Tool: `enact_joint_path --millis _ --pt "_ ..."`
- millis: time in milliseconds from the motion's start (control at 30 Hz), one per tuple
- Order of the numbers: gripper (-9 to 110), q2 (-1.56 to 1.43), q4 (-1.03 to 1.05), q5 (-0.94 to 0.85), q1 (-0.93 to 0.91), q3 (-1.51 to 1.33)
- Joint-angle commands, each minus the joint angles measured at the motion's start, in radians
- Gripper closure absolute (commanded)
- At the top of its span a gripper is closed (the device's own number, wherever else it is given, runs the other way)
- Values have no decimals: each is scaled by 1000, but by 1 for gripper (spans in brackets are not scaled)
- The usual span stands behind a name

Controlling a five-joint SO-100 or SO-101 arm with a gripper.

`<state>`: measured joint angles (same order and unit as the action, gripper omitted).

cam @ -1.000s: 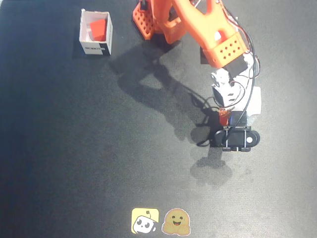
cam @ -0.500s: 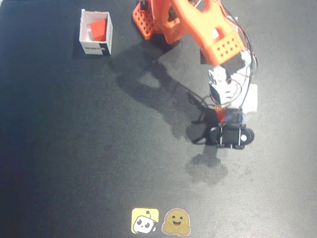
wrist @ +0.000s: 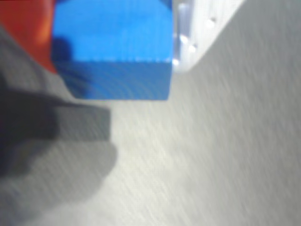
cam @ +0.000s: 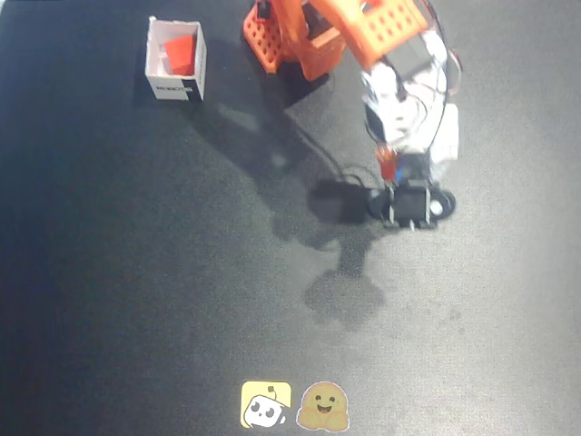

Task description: Put the red cube in the right box and the blue cube in the left box.

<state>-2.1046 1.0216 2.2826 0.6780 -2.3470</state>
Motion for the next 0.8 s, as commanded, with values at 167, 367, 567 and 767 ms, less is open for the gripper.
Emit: enact_joint_path --millis 167,367,567,767 --pt "91 -179 268 -11 9 55" --pt "91 -218 403 14 80 101" --pt "91 -247 414 51 212 87" --pt "91 -233 422 58 353 107"
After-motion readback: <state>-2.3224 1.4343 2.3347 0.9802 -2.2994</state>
